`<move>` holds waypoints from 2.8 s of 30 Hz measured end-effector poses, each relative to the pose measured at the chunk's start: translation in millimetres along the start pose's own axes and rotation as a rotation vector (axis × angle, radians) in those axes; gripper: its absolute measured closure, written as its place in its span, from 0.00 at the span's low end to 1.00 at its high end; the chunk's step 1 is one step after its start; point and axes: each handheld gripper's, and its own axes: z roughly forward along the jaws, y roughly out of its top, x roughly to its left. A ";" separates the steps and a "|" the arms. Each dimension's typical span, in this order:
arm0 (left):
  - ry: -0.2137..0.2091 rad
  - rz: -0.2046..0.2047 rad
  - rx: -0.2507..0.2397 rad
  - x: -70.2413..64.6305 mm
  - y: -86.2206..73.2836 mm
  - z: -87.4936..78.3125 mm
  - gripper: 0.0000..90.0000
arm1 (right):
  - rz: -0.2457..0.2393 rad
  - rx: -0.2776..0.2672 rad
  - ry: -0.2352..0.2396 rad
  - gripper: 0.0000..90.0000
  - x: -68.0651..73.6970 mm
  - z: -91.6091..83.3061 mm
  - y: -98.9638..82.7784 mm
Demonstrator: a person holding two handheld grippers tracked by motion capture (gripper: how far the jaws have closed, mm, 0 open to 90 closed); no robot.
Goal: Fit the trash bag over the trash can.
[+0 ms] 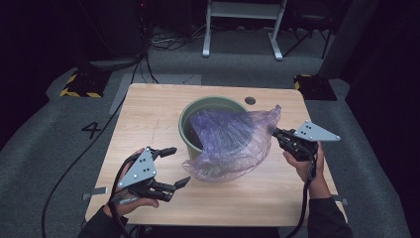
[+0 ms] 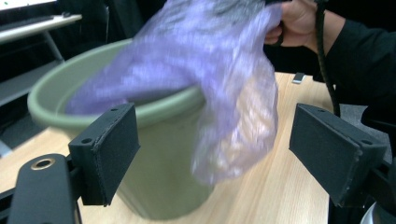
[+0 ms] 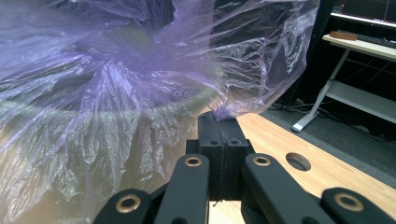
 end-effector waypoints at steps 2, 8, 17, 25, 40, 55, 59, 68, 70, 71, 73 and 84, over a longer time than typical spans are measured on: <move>-0.008 0.016 -0.013 2.9 11.8 1.5 0.17 | -0.007 0.002 -0.001 1.00 0.3 0.8 1.2; -0.076 0.039 0.003 8.1 45.0 19.0 0.16 | -0.021 0.007 -0.005 1.00 2.1 2.4 4.5; -0.077 0.149 0.171 -7.1 65.0 67.6 0.23 | -0.035 0.011 0.005 1.00 6.3 5.5 6.9; 0.006 0.177 0.217 6.4 63.2 78.0 0.80 | -0.057 0.014 0.008 1.00 9.4 6.2 9.3; 0.082 -0.024 0.070 53.7 30.6 34.0 1.00 | -0.060 0.037 -0.003 1.00 7.0 7.2 4.9; 0.167 -0.149 0.021 74.3 -14.6 14.4 1.00 | -0.022 0.123 0.017 1.00 6.3 3.5 -26.3; 0.156 -0.185 0.010 75.9 -23.2 18.7 1.00 | -0.029 0.140 0.000 0.89 8.4 6.0 -32.6; 0.173 -0.169 -0.023 71.8 -22.4 18.9 1.00 | -0.109 0.053 -0.072 0.32 24.3 -17.5 -21.2; 0.174 -0.170 -0.028 72.1 -22.4 18.6 1.00 | -0.119 0.034 -0.065 0.29 25.7 -23.6 -16.6; 0.177 -0.168 -0.029 72.2 -22.3 18.6 1.00 | -0.122 0.028 -0.063 0.29 26.3 -26.4 -14.4; 0.178 -0.169 -0.032 72.5 -22.2 18.8 1.00 | -0.133 0.019 -0.056 0.28 27.8 -31.5 -10.1; 0.191 -0.151 -0.018 74.3 -18.8 21.2 1.00 | -0.228 -0.024 0.018 0.44 36.9 -43.6 7.4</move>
